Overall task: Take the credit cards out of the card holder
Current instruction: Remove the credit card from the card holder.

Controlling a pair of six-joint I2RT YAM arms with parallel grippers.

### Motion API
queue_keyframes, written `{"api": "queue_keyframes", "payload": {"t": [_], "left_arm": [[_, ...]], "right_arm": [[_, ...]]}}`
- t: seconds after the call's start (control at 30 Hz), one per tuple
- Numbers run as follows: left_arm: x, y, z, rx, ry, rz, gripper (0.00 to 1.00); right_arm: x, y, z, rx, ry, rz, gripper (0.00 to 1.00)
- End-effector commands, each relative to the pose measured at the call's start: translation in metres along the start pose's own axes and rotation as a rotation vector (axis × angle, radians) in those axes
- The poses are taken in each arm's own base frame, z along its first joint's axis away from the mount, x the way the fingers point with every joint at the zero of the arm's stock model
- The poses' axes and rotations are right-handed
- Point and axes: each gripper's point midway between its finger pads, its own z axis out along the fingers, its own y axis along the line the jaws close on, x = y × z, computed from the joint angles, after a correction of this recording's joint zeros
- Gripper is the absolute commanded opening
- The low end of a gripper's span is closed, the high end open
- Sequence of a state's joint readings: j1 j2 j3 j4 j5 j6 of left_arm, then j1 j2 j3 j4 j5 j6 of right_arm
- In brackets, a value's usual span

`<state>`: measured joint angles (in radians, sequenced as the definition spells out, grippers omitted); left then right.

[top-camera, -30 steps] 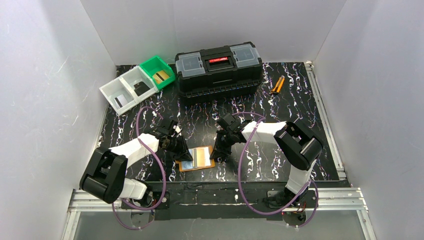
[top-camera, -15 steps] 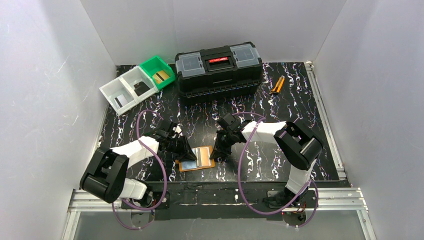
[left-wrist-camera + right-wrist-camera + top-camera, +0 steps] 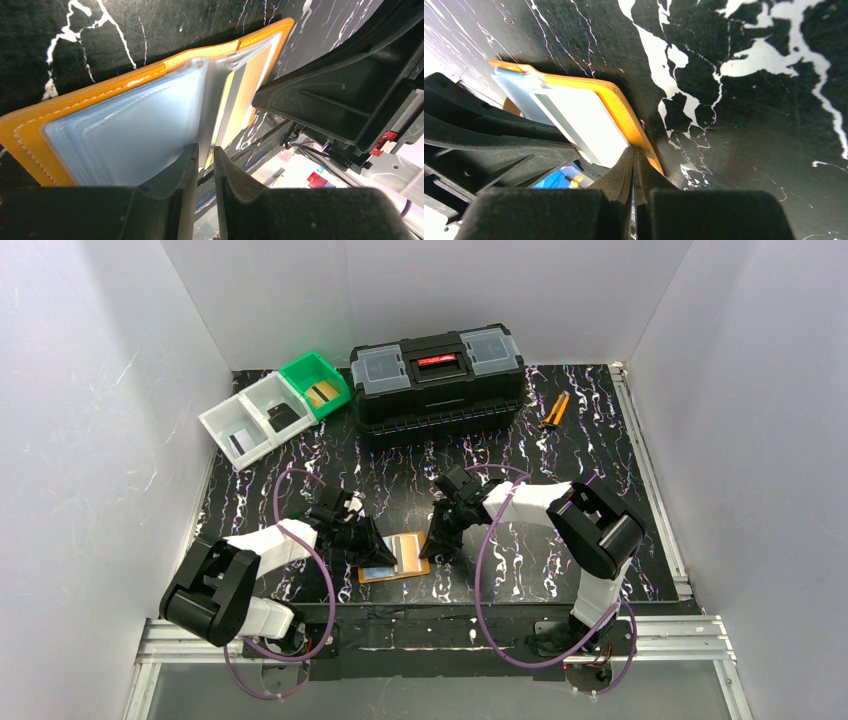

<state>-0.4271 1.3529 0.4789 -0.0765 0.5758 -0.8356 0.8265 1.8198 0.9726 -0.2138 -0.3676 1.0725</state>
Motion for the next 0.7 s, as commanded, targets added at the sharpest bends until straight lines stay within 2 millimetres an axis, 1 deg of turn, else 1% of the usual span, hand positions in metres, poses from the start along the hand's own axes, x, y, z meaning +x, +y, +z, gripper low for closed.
{"api": "queue_keyframes", "payload": {"t": [0.0, 0.17, 0.6, 0.67], "left_arm": [[0.0062, -0.0018, -0.0013, 0.033, 0.015, -0.016, 0.16], [0.0079, -0.0014, -0.0015, 0.039, 0.016, -0.023, 0.14], [0.0106, -0.0037, 0.0023, 0.057, 0.038, -0.043, 0.14], [0.0078, -0.0066, 0.0037, 0.071, 0.029, -0.032, 0.13]], "right_arm": [[0.0097, -0.0615, 0.0172, 0.222, 0.015, 0.028, 0.03], [0.0095, -0.0614, 0.0173, 0.222, 0.015, 0.028, 0.03], [0.0095, -0.0622, 0.0186, 0.224, 0.018, 0.028, 0.03], [0.0095, -0.0621, 0.0185, 0.224, 0.017, 0.029, 0.03]]}}
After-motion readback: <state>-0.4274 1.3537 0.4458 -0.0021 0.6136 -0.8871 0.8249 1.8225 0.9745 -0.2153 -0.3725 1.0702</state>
